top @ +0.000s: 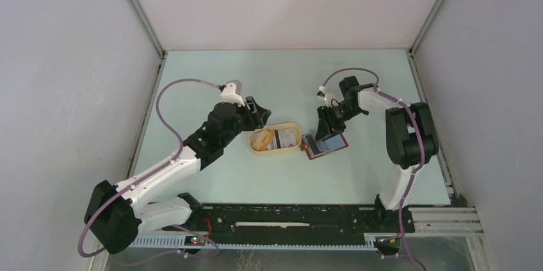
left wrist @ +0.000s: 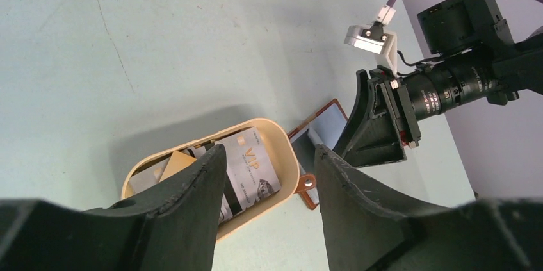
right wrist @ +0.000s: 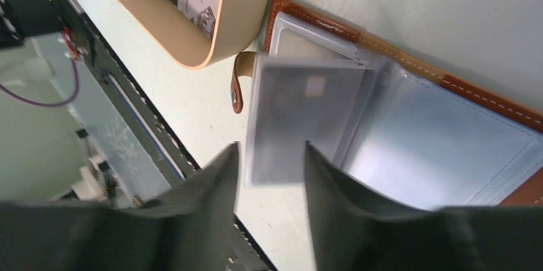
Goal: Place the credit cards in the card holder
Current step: Insert the credit card into the card holder, then pick up the credit card from the storage box.
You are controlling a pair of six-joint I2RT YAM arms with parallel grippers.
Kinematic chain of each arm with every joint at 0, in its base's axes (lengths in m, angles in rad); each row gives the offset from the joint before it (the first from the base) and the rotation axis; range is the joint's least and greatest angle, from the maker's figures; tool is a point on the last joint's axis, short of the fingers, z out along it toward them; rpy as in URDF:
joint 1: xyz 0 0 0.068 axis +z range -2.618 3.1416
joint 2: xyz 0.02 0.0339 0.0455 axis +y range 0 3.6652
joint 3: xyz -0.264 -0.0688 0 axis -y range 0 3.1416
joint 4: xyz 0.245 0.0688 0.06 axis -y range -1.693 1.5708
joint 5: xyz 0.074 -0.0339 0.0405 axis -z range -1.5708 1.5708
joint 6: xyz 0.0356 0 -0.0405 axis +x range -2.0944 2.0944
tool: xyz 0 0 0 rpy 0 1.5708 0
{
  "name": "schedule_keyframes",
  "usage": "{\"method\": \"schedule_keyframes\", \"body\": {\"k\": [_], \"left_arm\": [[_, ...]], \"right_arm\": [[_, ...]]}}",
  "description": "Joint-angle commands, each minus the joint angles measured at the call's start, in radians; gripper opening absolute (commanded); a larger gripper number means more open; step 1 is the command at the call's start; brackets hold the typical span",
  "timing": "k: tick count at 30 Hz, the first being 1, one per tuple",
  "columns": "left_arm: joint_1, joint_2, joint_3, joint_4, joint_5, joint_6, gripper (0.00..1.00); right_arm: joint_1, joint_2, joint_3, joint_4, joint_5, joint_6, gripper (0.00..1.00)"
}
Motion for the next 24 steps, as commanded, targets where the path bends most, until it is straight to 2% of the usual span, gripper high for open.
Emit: {"method": "schedule_keyframes", "body": {"k": [1, 3, 4, 10, 12, 14, 17, 22, 24], "left_arm": [[0.009, -0.038, -0.027, 0.035, -0.027, -0.005, 0.59], [0.01, -0.038, -0.029, 0.035, -0.027, -0.008, 0.59], [0.011, -0.038, -0.03, 0.035, -0.025, -0.008, 0.59], [0.013, -0.052, -0.033, 0.032, -0.028, -0.005, 0.59], [0.017, -0.065, -0.039, 0.029, -0.034, -0.007, 0.63], [0.025, -0.079, -0.049, 0.032, -0.037, -0.019, 0.74], [0.051, -0.09, -0.063, 0.032, -0.018, -0.055, 0.98], [0.09, -0.075, -0.071, 0.027, 0.096, -0.047, 0.99], [0.09, -0.061, -0.066, 0.0, 0.126, -0.023, 0.94]], "right_arm": [[0.032, -0.06, 0.025, -0.004, 0.048, -0.029, 0.58], [0.047, -0.069, 0.025, -0.01, 0.053, -0.037, 0.94], [0.056, -0.073, 0.025, -0.014, 0.053, -0.041, 0.98], [0.067, -0.117, 0.025, -0.031, 0.01, -0.074, 1.0], [0.065, -0.154, 0.025, -0.03, 0.016, -0.085, 1.0], [0.057, -0.205, 0.026, -0.021, 0.028, -0.096, 1.0], [0.04, -0.284, 0.058, -0.02, 0.073, -0.122, 1.0], [-0.031, -0.406, 0.159, 0.054, 0.155, -0.106, 1.0], [-0.065, -0.397, 0.167, 0.106, 0.141, -0.032, 1.0]]}}
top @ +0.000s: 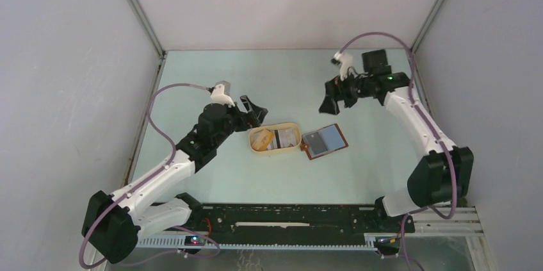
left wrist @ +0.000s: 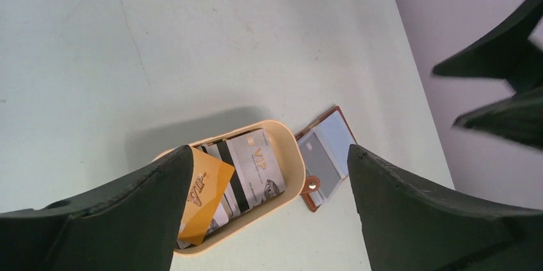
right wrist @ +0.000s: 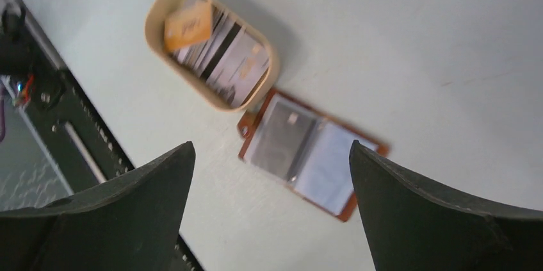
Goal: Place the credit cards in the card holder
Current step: Pick up the credit card from the storage box.
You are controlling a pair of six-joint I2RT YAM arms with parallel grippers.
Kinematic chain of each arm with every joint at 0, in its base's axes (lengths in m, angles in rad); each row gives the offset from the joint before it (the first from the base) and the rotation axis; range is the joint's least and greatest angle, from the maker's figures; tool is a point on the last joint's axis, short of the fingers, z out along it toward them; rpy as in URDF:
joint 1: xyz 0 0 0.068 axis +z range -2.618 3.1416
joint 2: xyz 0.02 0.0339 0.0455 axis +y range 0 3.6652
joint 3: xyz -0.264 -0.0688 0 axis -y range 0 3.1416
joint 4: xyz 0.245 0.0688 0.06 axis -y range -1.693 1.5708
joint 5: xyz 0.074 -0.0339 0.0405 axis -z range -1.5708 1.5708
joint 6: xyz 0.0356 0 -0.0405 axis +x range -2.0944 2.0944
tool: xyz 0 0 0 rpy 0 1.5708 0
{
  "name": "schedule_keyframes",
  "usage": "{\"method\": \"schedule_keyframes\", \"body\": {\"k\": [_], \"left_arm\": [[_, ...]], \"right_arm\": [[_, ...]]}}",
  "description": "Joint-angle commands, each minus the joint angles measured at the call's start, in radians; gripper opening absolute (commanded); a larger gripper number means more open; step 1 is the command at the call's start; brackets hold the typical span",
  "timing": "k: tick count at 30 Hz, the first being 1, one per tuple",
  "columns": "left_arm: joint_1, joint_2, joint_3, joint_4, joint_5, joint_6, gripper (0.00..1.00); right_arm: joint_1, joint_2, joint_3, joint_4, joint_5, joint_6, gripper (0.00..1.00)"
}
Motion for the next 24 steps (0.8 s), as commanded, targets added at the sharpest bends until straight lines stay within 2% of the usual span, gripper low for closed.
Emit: {"method": "schedule_keyframes", "body": {"k": [1, 2, 3, 5, 9, 13, 17, 21, 24], "left_arm": [[0.006, 0.02, 0.003, -0.03, 0.078, 0.031, 0.91], [0.006, 0.03, 0.013, -0.053, 0.077, 0.04, 0.89], [0.006, 0.037, 0.018, -0.095, 0.068, 0.043, 0.88], [0.004, 0.043, 0.008, -0.141, 0.04, 0.037, 0.85], [0.003, 0.027, -0.06, -0.144, 0.02, 0.001, 0.79], [0.004, 0.022, -0.146, -0.09, 0.012, -0.053, 0.72], [0.006, 0.042, -0.198, -0.019, 0.0, -0.089, 0.61], [0.006, 0.079, -0.193, -0.015, -0.012, -0.084, 0.52], [0.01, 0.097, -0.199, 0.007, -0.011, -0.082, 0.5]], "right_arm": [[-0.089, -0.018, 0.103, 0.069, -0.075, 0.025, 1.0], [-0.097, 0.033, 0.15, 0.023, -0.205, 0.03, 0.96], [-0.091, 0.086, 0.191, -0.042, -0.276, 0.034, 0.89], [-0.036, 0.148, 0.206, -0.092, -0.319, 0.04, 0.79], [0.084, 0.132, 0.033, 0.158, -0.353, 0.225, 0.78], [0.193, 0.174, 0.008, 0.236, -0.324, 0.351, 0.74], [0.257, 0.263, 0.004, 0.334, -0.272, 0.533, 0.67], [0.305, 0.338, 0.016, 0.371, -0.149, 0.604, 0.66], [0.317, 0.384, 0.032, 0.378, -0.071, 0.645, 0.56]]}}
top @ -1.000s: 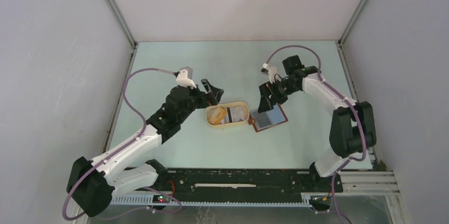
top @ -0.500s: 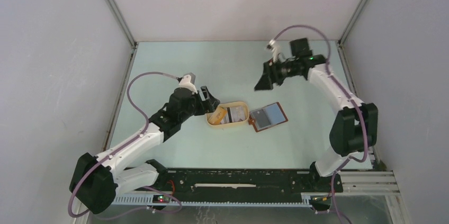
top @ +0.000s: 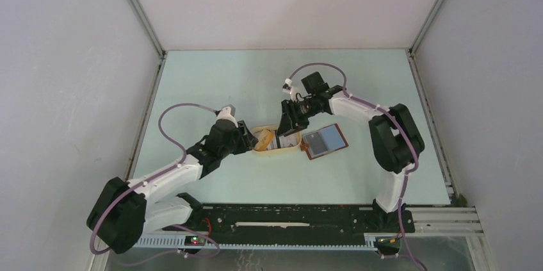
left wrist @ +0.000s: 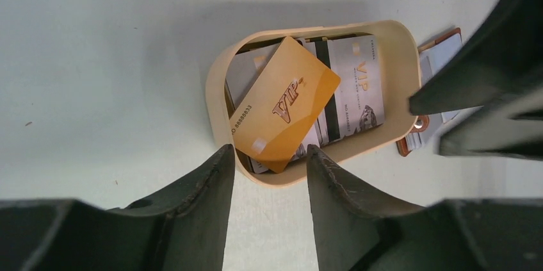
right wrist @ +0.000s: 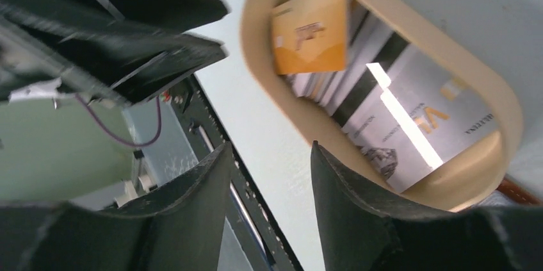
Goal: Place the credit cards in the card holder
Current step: Pick up the credit card from the storage box.
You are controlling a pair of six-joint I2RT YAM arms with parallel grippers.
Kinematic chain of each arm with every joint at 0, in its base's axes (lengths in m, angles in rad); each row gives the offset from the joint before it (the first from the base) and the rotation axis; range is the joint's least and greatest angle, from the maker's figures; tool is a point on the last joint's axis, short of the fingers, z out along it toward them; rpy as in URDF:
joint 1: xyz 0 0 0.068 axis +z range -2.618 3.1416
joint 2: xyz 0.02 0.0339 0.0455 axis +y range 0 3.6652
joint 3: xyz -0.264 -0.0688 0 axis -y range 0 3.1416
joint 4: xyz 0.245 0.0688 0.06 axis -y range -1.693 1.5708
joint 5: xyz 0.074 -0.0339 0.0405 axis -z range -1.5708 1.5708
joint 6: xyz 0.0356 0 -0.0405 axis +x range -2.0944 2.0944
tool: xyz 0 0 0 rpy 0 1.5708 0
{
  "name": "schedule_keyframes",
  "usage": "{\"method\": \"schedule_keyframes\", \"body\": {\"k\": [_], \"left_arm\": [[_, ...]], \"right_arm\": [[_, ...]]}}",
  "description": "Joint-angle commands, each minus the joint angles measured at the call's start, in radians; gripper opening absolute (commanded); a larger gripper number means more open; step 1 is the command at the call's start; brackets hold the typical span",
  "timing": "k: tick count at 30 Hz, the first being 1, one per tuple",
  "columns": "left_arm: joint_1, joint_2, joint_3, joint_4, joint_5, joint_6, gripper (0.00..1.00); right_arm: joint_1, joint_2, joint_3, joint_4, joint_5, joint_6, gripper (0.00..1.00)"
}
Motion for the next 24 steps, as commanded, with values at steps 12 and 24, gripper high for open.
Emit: {"method": "schedule_keyframes", "body": {"k": [12, 24], "left_arm": [[0.026, 0.122, -0.006, 0.128, 0.022, -0.005, 0.41], [0.037, 0.175, 0.01, 0.141, 0.064, -0.006, 0.4]], "right_arm": [[0.035, 0.162, 0.082, 0.101, 0.218, 0.176, 0.4], [0.086, 0.201, 0.124, 0.043, 0.326, 0.146, 0.21]]}}
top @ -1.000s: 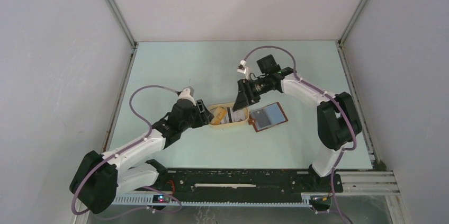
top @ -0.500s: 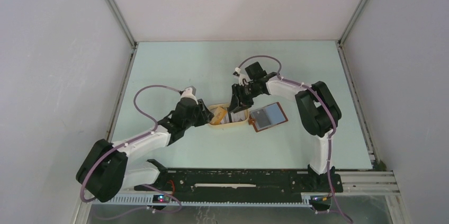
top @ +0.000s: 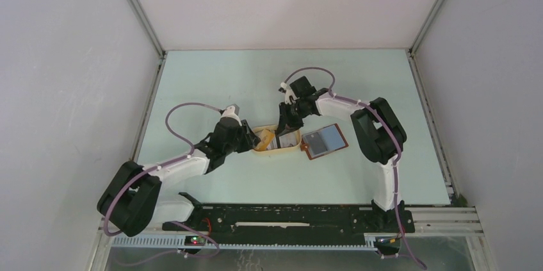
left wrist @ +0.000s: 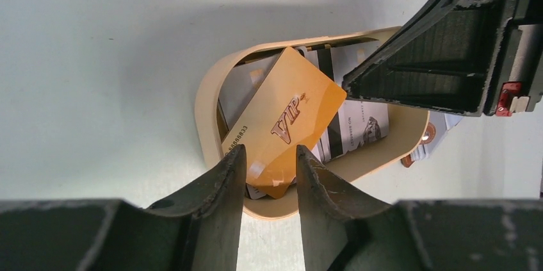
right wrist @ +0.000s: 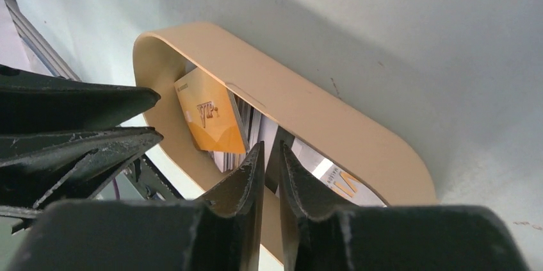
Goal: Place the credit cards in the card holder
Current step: Pick up the credit card from the storage box.
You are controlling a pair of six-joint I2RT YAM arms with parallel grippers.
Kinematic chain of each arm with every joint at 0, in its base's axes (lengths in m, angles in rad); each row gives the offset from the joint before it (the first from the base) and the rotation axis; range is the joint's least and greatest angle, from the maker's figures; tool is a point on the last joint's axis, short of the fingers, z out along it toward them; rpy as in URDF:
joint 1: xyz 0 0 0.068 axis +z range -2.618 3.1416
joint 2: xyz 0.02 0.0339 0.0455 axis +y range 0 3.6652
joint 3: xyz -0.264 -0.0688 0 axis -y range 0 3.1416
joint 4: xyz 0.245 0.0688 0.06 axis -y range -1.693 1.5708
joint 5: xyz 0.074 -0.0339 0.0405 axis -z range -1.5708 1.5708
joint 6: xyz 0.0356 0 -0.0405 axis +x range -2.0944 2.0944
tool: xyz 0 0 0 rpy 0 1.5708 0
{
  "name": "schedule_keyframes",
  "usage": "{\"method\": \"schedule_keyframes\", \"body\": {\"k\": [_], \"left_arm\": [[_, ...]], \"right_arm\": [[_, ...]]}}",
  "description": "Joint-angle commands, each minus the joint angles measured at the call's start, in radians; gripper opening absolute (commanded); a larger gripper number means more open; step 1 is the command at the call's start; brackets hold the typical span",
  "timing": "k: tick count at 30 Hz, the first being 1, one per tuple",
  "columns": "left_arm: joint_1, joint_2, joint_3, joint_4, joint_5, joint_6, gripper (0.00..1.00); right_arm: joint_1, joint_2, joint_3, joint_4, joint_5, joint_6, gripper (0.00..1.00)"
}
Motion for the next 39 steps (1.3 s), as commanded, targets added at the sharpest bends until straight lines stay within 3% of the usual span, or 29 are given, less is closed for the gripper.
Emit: {"method": "schedule_keyframes", "body": {"k": [1, 5, 15, 26, 39], "left_arm": [[0.012, 0.031, 0.012, 0.004, 0.022, 0.0, 0.4], [0.013, 0.043, 0.01, 0.01, 0.028, -0.002, 0.39], [0.022, 0.054, 0.008, 0.019, 0.07, -0.009, 0.41], [0.057, 0.015, -0.039, 0.09, 0.114, -0.05, 0.49], [0.094, 0.072, -0.074, 0.183, 0.183, -0.082, 0.48]], "right_arm": [[0.04, 0.024, 0.053, -0.023, 0.037, -0.012, 0.21], [0.045, 0.04, 0.065, -0.034, 0.027, -0.012, 0.23], [0.053, 0.051, 0.082, -0.014, -0.074, 0.003, 0.43], [0.042, 0.111, 0.109, -0.015, -0.127, 0.032, 0.43], [0.035, 0.126, 0.103, 0.031, -0.248, 0.08, 0.42]]}}
